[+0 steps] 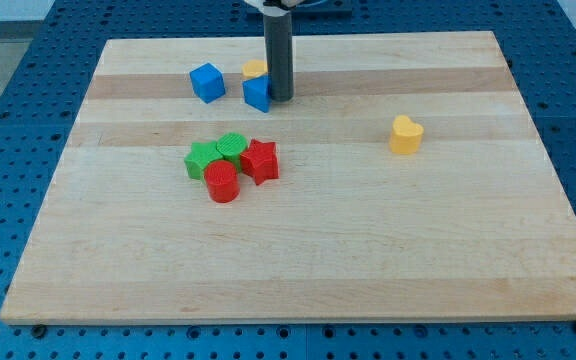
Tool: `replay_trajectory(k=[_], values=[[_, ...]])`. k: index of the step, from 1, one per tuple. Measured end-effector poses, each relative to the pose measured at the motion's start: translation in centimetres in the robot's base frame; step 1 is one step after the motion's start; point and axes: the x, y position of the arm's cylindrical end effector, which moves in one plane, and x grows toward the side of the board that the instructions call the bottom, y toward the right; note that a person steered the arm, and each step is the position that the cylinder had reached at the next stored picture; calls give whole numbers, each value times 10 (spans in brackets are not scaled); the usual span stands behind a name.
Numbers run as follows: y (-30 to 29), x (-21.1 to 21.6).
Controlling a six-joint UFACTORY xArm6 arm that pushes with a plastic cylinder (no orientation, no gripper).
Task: Move your arm to the right of the yellow heart
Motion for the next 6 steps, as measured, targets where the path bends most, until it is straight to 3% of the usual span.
replay_trajectory(k=[1, 4, 6], values=[[14, 0], [151, 18], [198, 59]])
